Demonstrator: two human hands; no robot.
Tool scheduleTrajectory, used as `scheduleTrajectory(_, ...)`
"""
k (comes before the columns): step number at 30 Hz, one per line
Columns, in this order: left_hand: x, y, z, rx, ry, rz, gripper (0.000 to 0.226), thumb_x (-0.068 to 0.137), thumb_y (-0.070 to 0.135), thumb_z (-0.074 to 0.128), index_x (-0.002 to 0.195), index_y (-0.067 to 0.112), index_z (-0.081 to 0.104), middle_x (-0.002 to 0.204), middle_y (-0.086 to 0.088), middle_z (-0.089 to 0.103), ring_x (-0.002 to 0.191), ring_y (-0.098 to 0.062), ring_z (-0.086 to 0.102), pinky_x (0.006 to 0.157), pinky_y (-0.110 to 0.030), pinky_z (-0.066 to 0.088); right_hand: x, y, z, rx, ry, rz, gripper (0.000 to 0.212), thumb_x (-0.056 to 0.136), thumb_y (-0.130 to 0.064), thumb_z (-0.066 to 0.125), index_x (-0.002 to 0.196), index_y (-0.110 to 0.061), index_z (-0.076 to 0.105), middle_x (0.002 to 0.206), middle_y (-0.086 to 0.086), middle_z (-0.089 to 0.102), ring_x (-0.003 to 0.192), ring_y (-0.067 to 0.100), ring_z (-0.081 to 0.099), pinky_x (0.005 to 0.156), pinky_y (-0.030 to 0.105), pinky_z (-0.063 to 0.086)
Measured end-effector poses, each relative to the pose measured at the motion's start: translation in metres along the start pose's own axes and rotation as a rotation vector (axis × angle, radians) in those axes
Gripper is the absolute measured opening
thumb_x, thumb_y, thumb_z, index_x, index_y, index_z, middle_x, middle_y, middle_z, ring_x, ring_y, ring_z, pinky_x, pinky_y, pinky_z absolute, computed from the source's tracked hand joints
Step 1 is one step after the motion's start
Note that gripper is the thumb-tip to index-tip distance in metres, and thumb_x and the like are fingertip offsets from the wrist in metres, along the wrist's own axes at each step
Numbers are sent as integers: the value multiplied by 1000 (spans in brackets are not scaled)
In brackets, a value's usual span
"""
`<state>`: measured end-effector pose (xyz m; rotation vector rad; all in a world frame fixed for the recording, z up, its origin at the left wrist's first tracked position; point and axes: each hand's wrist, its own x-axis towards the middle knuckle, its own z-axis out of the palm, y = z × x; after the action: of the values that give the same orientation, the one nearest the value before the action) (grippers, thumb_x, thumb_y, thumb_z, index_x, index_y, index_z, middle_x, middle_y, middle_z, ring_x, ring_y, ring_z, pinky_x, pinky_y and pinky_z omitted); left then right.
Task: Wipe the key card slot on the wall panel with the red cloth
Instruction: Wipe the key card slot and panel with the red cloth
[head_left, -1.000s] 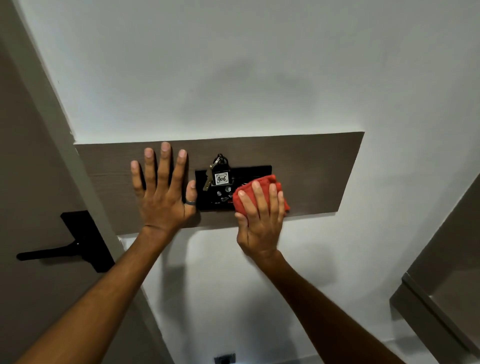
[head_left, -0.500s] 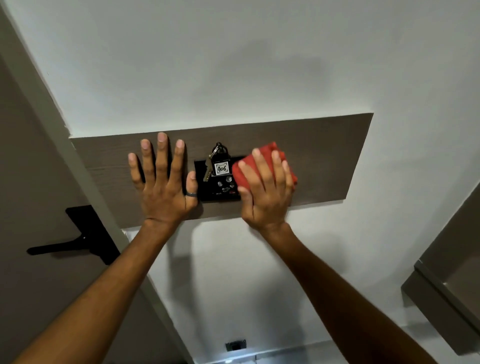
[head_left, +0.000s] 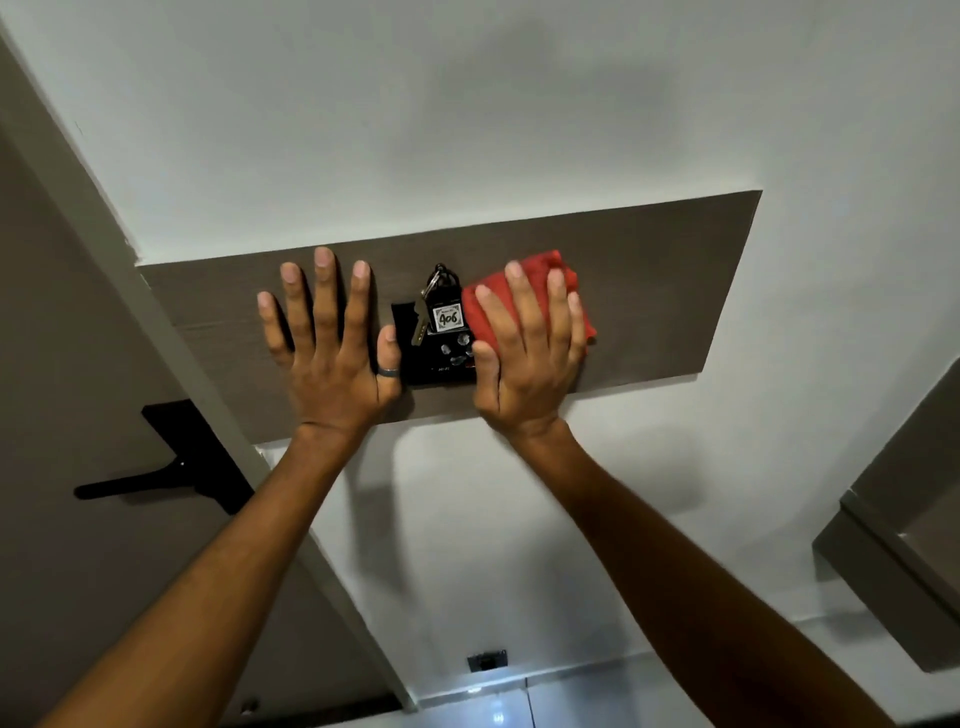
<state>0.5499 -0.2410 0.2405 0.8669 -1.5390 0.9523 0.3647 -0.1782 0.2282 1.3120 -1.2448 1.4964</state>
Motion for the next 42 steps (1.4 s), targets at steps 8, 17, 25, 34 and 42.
scheduleTrajectory(8,1,0,-2,16,-28,-13,60,107,38,38,162,16,30,166,-14,28,159,-28,6,129,-53,7,-14,30,-4,-24,-15,-144,42,102,-42,45,137,-26,61,150,6,57,148,35,43,122,52,34)
scheduleTrajectory(17,0,-19,-6,40,-36,108,62,108,39,37,165,17,24,173,-5,6,160,-27,4,131,-47,4,-18,14,-2,-67,34,162,42,106,-43,42,142,-25,55,154,7,53,149,36,41,123,51,31)
scheduleTrajectory(25,-1,-19,-9,24,-36,101,63,108,39,38,165,18,23,173,-5,4,160,-28,4,131,-48,5,-29,17,-22,43,-6,233,39,110,-40,42,143,-22,52,154,5,52,151,30,39,117,38,31)
scheduleTrajectory(34,-2,-19,-7,-30,-53,91,63,107,38,40,164,18,24,173,-4,4,160,-27,4,131,-49,5,-35,-59,23,-70,36,59,46,108,-48,35,144,-26,54,154,8,48,151,36,35,122,50,33)
scheduleTrajectory(42,1,-20,-6,-39,-50,89,63,106,38,42,163,19,24,167,-8,19,160,-25,0,130,-48,6,-39,-69,36,-73,128,164,46,106,-48,35,145,-26,49,154,8,46,152,37,30,122,52,30)
